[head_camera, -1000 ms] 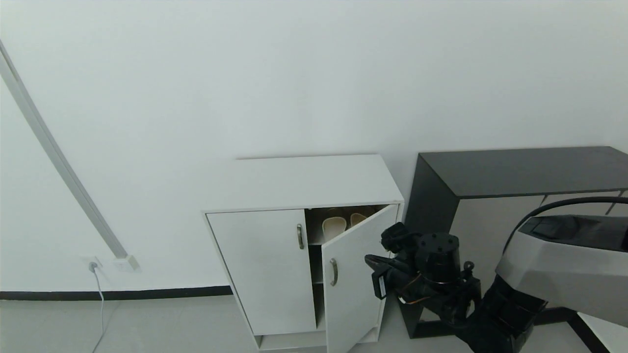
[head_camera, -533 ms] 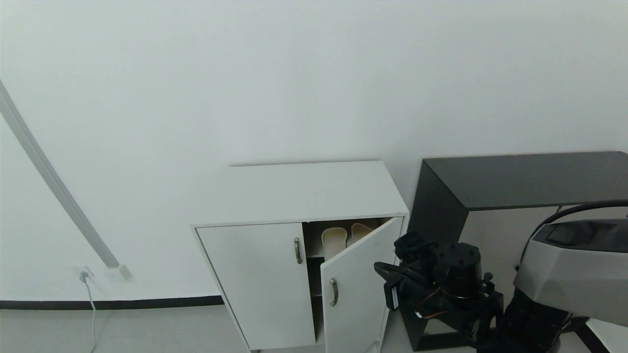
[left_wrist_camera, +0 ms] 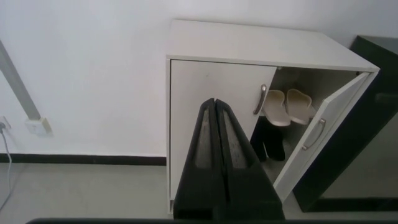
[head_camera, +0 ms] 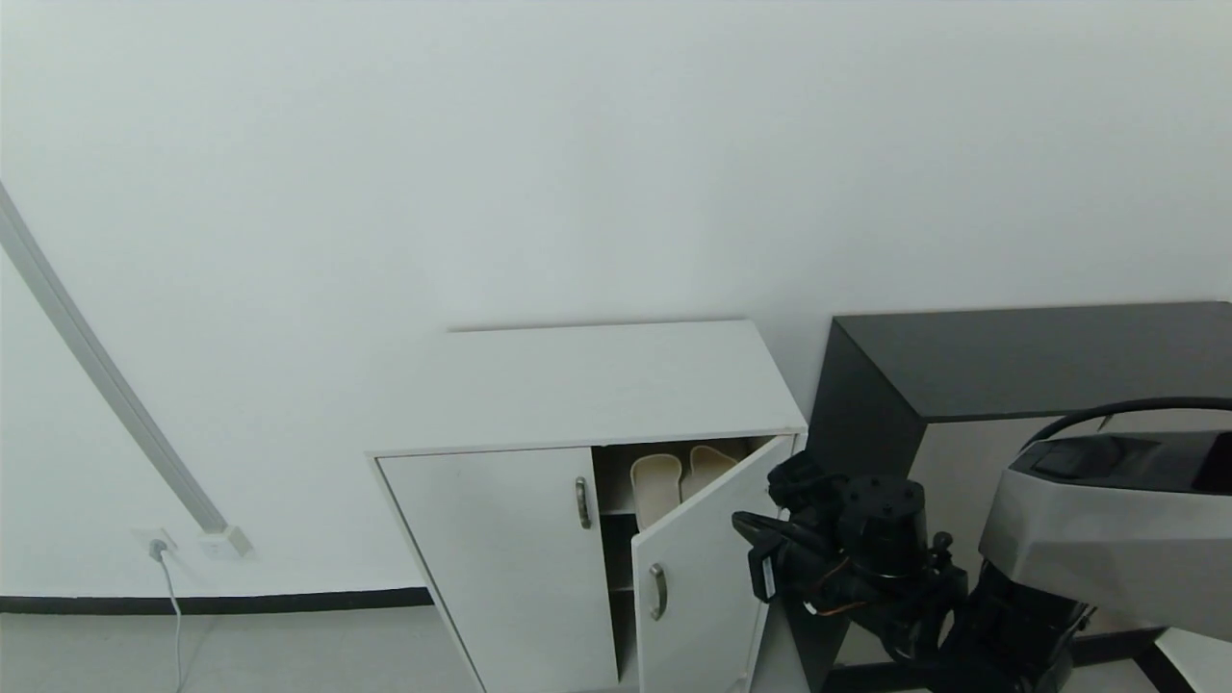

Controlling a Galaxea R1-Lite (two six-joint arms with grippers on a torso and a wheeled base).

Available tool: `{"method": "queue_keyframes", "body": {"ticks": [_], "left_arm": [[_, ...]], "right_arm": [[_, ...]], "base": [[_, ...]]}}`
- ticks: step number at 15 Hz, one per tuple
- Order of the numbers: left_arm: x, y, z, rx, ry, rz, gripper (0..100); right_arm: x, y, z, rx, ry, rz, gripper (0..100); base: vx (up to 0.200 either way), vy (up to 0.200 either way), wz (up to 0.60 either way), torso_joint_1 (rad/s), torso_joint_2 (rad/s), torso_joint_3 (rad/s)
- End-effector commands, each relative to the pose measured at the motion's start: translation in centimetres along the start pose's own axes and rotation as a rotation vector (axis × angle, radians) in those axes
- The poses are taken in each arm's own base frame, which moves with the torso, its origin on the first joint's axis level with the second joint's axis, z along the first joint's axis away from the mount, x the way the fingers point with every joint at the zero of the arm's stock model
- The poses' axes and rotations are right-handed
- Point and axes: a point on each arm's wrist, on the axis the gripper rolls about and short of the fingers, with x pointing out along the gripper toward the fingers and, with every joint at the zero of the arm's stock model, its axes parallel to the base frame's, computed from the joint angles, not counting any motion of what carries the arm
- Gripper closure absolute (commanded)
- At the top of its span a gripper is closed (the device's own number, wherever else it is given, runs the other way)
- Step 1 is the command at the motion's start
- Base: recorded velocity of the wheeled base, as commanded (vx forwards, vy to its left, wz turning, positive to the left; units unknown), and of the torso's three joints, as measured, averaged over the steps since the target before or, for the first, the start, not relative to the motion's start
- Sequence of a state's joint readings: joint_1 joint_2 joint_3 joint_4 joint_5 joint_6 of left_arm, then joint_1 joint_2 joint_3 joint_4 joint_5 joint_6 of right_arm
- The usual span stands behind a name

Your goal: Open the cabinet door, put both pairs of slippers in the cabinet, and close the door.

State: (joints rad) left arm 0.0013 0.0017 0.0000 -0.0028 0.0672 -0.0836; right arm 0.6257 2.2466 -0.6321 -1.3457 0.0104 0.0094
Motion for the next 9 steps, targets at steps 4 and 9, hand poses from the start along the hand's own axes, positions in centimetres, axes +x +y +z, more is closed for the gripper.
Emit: {"method": "queue_keyframes", "body": {"ticks": [4, 9], "left_arm": [[0.0, 0.0, 0.0, -0.002, 0.001, 0.001, 100], [0.0, 0.0, 0.0, -0.005, 0.001, 0.002, 100]], "right_arm": [[2.7, 0.1, -0.8, 0.001, 0.083, -0.001, 100], [5.3, 0.2, 0.1, -0.001, 0.115, -0.004, 100]], "base": [[0.0, 0.0, 0.0, 0.0, 0.0, 0.0], [0.0, 0.0, 0.0, 0.0, 0.0, 0.0]]}}
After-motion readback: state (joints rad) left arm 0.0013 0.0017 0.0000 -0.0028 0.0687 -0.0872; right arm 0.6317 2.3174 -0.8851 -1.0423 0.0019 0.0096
